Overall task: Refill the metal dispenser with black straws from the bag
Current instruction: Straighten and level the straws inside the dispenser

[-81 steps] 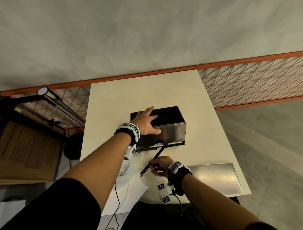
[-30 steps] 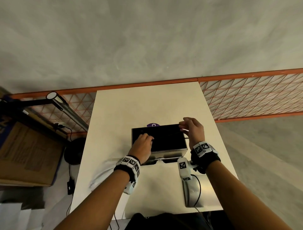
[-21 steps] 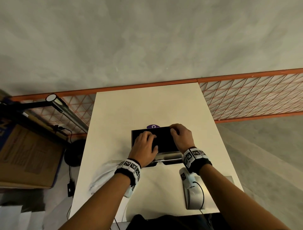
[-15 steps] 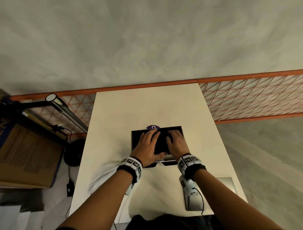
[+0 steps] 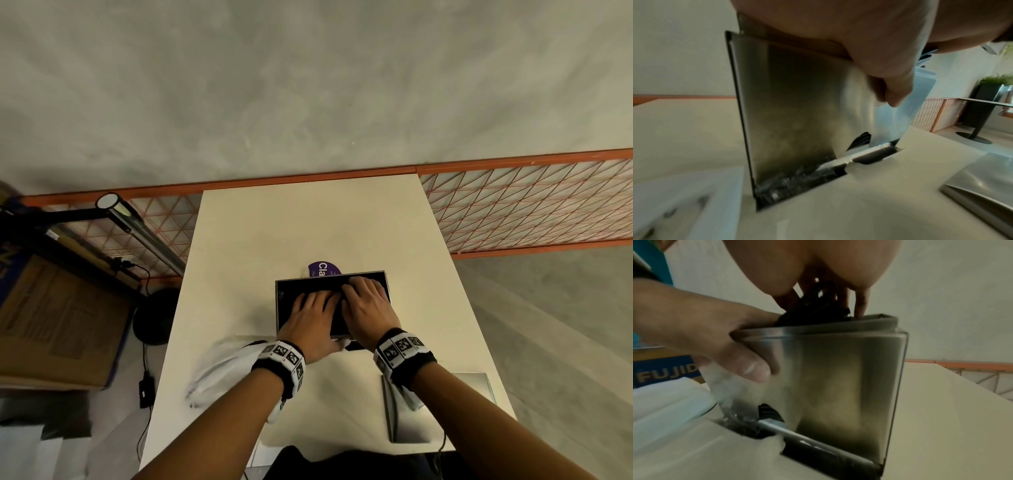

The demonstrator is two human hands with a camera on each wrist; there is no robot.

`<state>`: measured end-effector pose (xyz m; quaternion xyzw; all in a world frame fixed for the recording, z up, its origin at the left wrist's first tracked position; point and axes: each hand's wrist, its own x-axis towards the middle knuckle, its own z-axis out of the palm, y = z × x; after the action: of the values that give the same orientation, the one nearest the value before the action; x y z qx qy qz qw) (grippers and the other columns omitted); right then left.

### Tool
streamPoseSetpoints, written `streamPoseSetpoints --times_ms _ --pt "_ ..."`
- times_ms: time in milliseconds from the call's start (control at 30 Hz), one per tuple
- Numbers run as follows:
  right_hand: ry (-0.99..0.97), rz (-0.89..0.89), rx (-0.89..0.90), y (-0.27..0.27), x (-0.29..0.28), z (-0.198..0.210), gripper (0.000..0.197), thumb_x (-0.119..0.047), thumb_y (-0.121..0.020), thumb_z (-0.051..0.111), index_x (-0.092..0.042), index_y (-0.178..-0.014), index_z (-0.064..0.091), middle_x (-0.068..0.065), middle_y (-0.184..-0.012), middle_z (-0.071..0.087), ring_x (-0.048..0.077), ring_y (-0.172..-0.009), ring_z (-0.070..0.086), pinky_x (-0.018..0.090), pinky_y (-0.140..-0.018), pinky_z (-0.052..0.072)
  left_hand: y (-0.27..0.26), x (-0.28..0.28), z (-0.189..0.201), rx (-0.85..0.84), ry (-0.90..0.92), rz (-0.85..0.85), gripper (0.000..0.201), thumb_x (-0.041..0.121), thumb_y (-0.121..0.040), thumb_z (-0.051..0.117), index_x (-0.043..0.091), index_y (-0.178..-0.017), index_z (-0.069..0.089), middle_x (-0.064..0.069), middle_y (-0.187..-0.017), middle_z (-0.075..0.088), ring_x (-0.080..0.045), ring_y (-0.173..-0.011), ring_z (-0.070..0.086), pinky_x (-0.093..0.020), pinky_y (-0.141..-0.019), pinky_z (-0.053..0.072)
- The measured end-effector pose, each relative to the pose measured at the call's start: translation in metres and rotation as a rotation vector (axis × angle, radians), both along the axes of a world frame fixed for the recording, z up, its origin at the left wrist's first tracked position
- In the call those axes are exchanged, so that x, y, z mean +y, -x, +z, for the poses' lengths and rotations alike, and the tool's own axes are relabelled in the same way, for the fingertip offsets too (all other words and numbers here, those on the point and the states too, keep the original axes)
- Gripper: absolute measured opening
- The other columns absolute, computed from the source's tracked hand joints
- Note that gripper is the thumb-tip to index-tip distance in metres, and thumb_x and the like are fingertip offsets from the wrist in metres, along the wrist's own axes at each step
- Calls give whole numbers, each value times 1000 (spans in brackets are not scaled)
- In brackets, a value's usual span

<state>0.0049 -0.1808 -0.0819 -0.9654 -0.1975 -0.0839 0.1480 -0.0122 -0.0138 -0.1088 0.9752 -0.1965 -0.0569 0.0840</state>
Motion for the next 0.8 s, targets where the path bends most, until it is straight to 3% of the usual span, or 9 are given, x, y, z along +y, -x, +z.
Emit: streamPoseSetpoints --times_ms 200,300,433,567,700,800 --pt "97 55 54 23 -3 -13 36 -33 -97 43 -15 -125 57 3 -125 56 27 -113 52 45 -105 37 26 -1 -7 -63 5 3 85 69 -74 54 22 -144 42 4 -142 46 -21 -133 43 -44 -114 35" --pt "125 50 94 33 -7 -18 42 -36 -98 42 -17 -133 52 2 -129 54 25 -115 51 45 -101 40 35 -2 -8 -77 17 -6 84 69 -77 53 20 -145 43 2 -142 46 -21 -132 45 -45 -115 36" --pt "156 44 89 40 -7 -20 37 -37 -96 43 -18 -126 54 1 -121 55 26 -105 52 45 -89 43 46 1 -13 -127 60 -36 81 65 -79 61 18 -143 46 -2 -141 45 -23 -129 48 -45 -115 38" --pt "178 38 62 45 -8 -20 30 -36 -95 45 -19 -117 56 1 -115 56 26 -99 52 45 -82 43 51 0 -15 -148 59 -22 92 65 -76 67 15 -149 42 -5 -150 40 -24 -141 41 -51 -124 25" --pt "180 48 36 45 -7 -18 27 -34 -94 45 -18 -112 58 2 -108 56 26 -93 53 45 -78 43 47 -3 -12 -58 -1 26 104 72 -77 54 13 -159 28 -6 -164 29 -23 -154 24 -55 -126 15" --pt "195 66 46 43 -7 -10 27 -32 -91 47 -17 -110 59 2 -104 57 27 -90 56 44 -77 44 46 -4 -10 -20 -20 35 104 70 -74 55 17 -160 26 -1 -164 29 -19 -155 21 -54 -127 10"
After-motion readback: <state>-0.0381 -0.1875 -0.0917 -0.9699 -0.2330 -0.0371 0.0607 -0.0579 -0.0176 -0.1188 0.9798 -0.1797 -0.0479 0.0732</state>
